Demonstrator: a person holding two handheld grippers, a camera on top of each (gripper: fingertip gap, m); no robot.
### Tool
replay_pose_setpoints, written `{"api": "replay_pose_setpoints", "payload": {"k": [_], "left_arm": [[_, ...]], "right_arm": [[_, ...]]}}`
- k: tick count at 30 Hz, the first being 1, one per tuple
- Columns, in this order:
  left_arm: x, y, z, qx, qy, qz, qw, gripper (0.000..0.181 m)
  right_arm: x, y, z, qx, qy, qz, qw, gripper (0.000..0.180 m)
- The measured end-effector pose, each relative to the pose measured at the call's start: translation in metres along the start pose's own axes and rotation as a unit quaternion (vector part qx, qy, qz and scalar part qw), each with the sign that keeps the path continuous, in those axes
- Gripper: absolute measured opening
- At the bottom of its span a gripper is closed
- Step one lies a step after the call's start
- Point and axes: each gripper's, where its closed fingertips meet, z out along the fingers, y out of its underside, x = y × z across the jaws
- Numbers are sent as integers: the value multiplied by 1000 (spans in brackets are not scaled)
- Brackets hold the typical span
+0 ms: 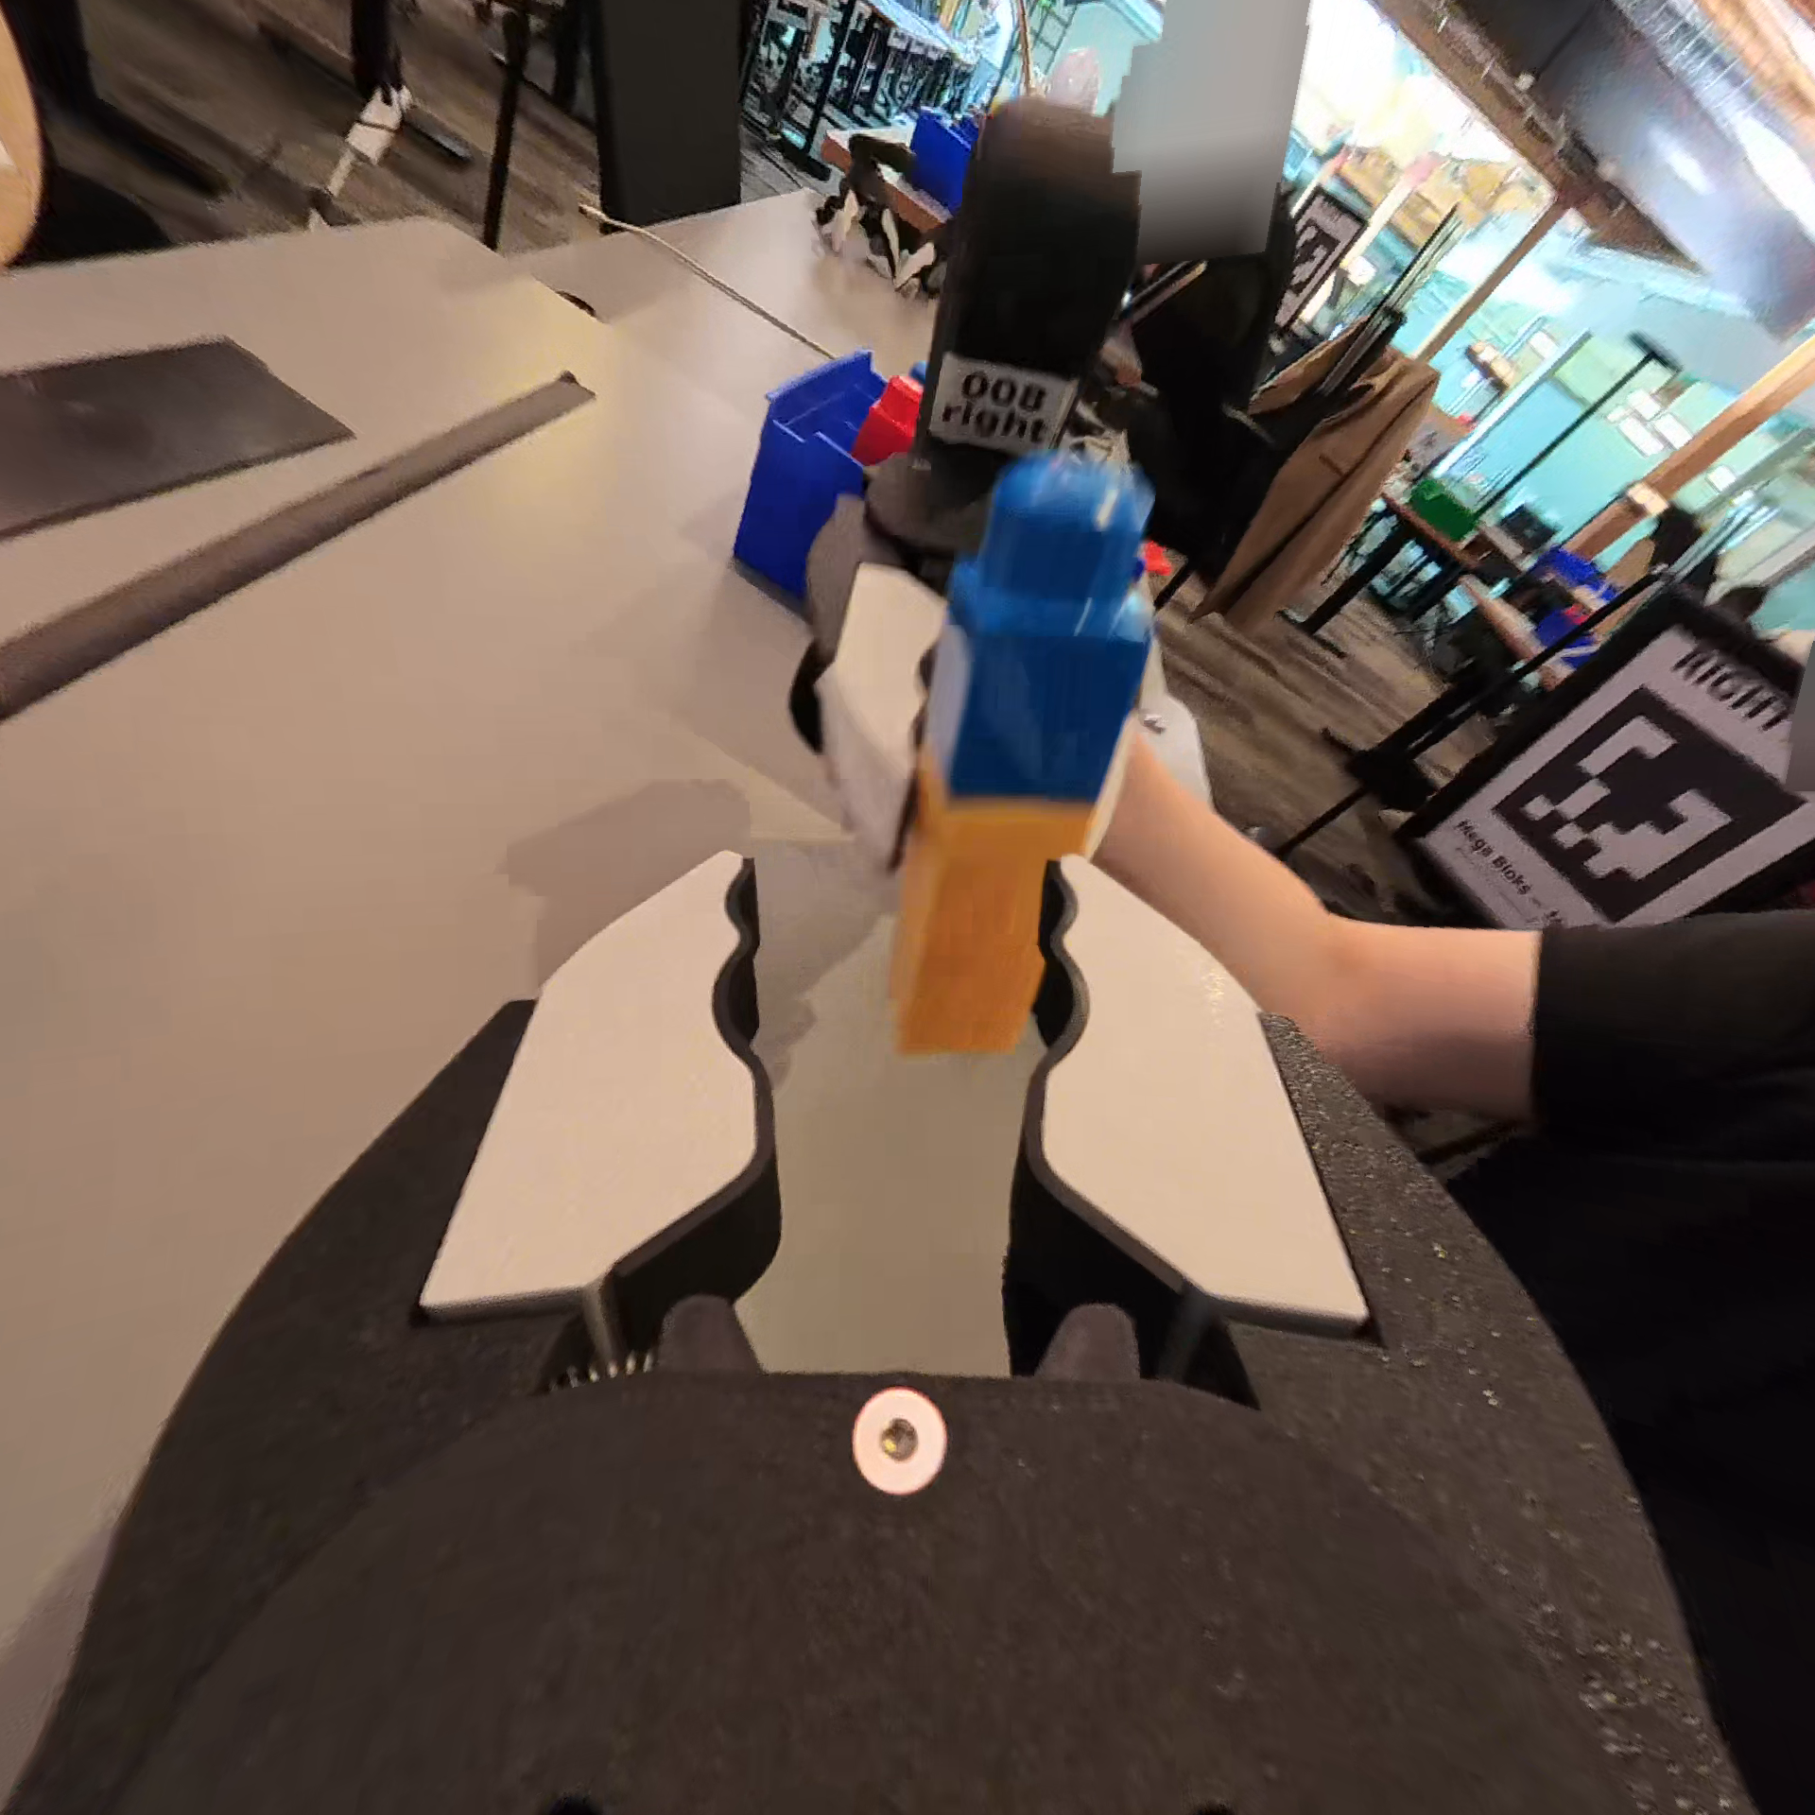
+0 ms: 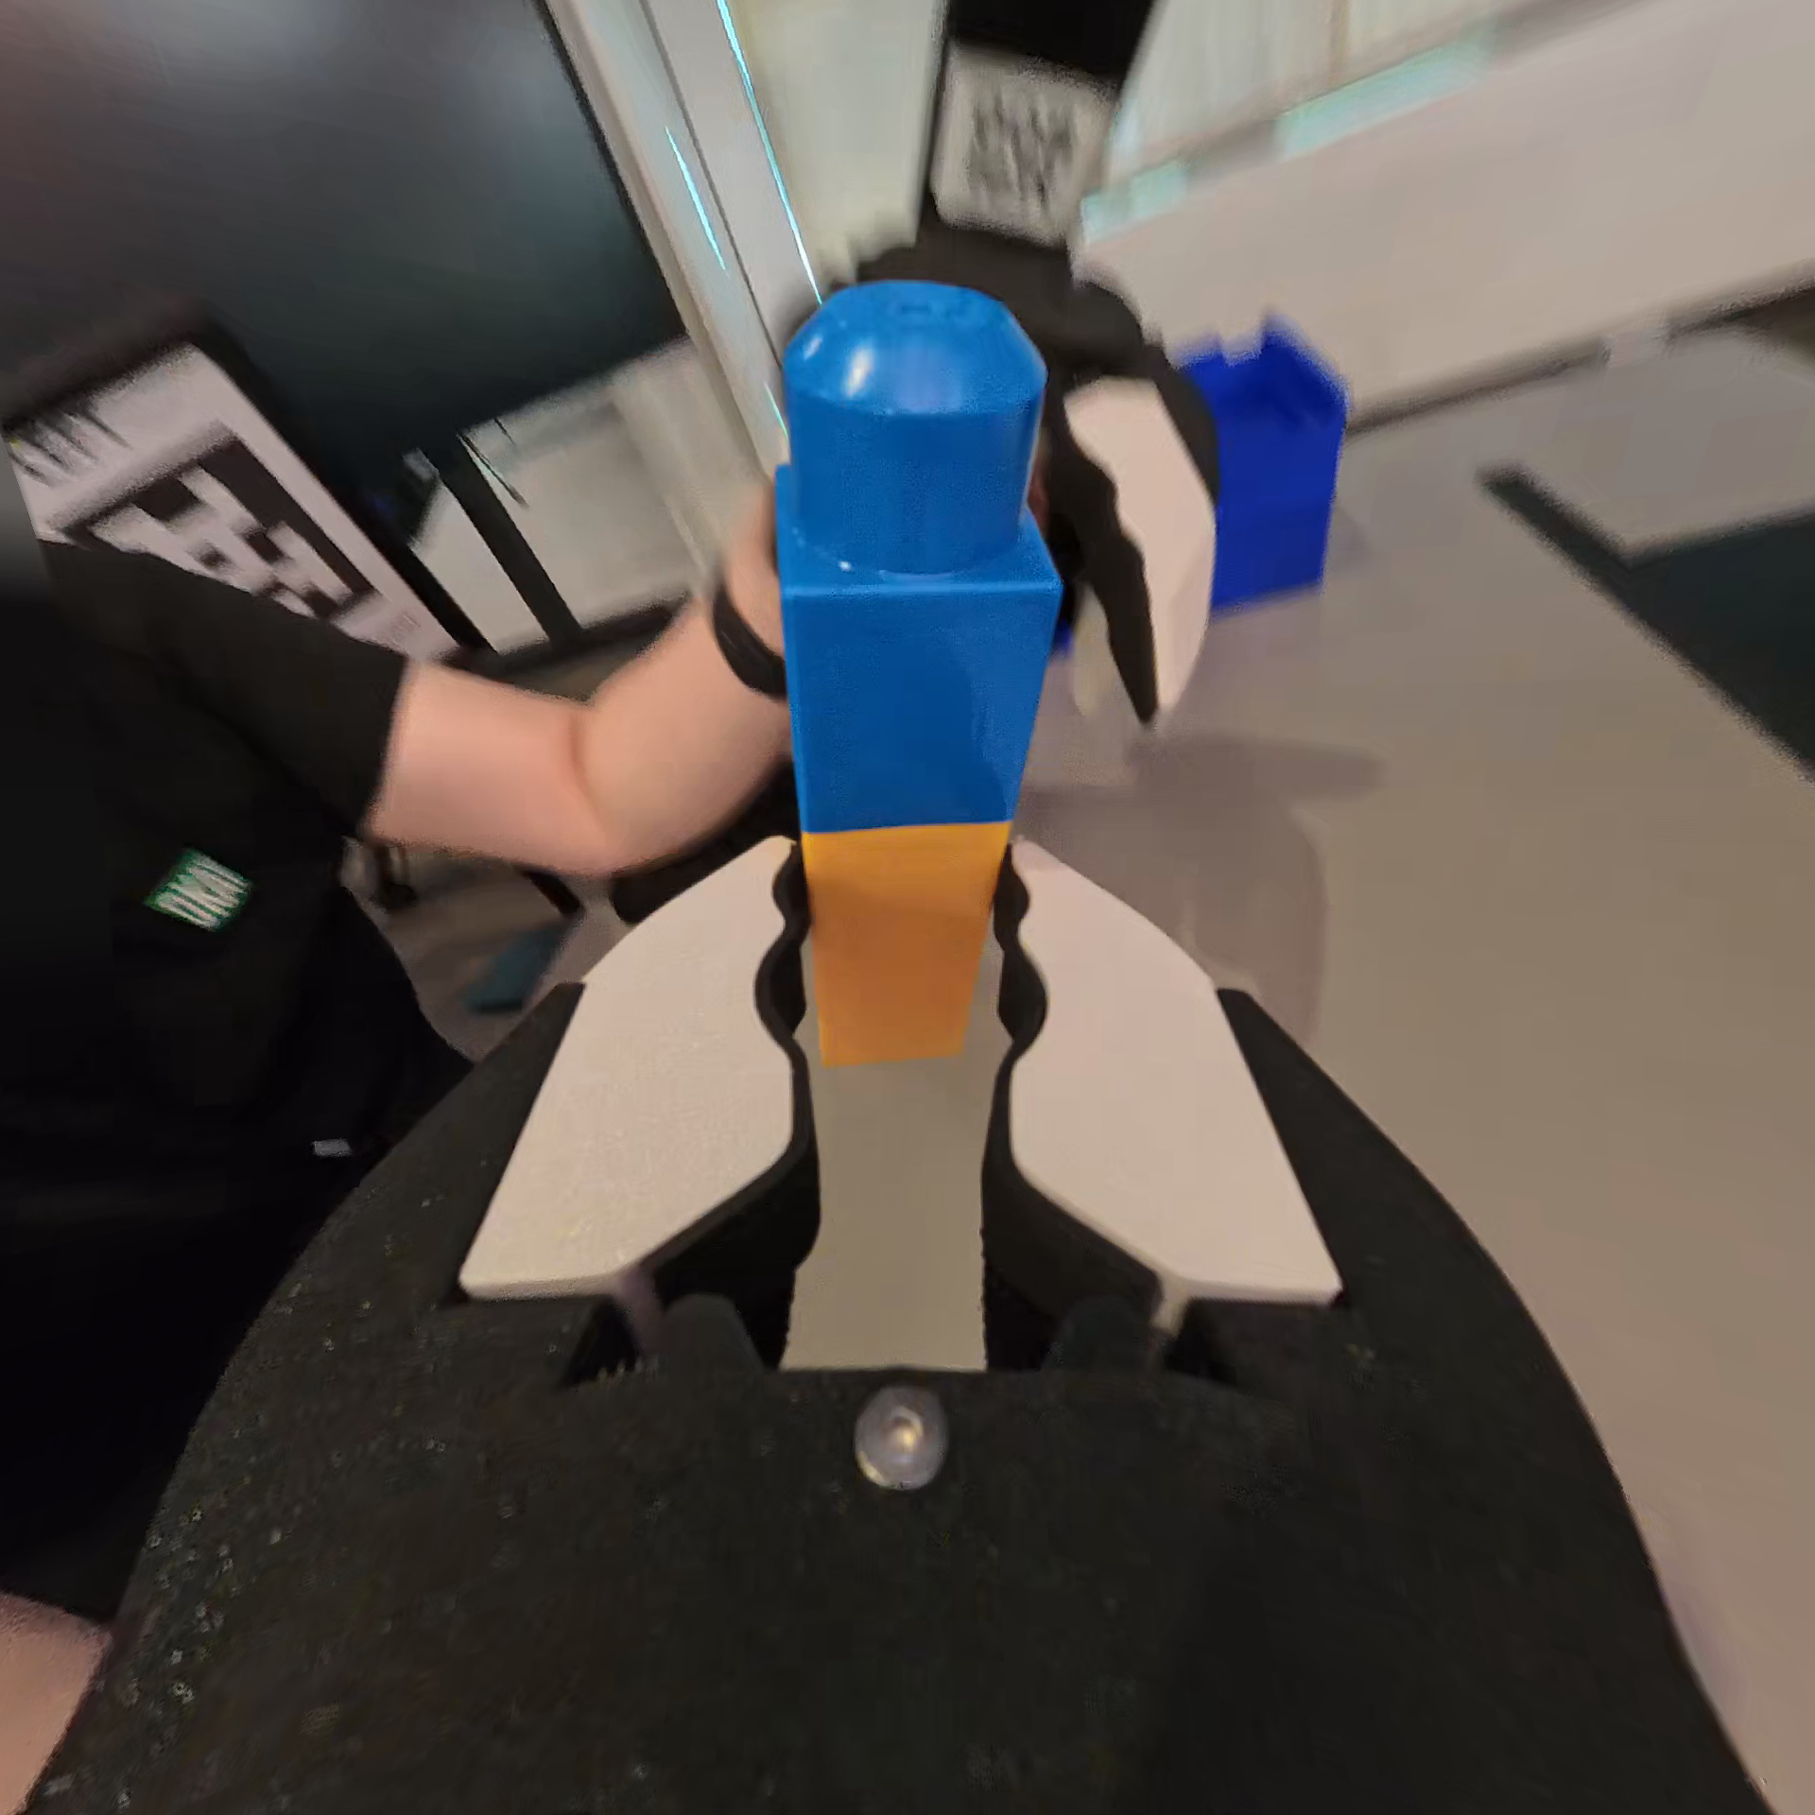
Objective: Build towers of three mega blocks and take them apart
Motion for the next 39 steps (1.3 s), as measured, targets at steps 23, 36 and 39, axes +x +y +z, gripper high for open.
{"api": "replay_pose_setpoints", "payload": {"k": [23, 36, 39], "left_arm": [[35, 21, 68, -40, -14, 114, 993, 36], [31, 25, 64, -68, -34, 110, 991, 36], [30, 26, 60, -79, -40, 118, 989, 36]], "right_arm": [[-22, -38, -44, 113, 15, -78, 990, 36], [-22, -45, -48, 115, 40, -78, 989, 36], [-22, -45, -45, 112, 41, -84, 989, 36]]}}
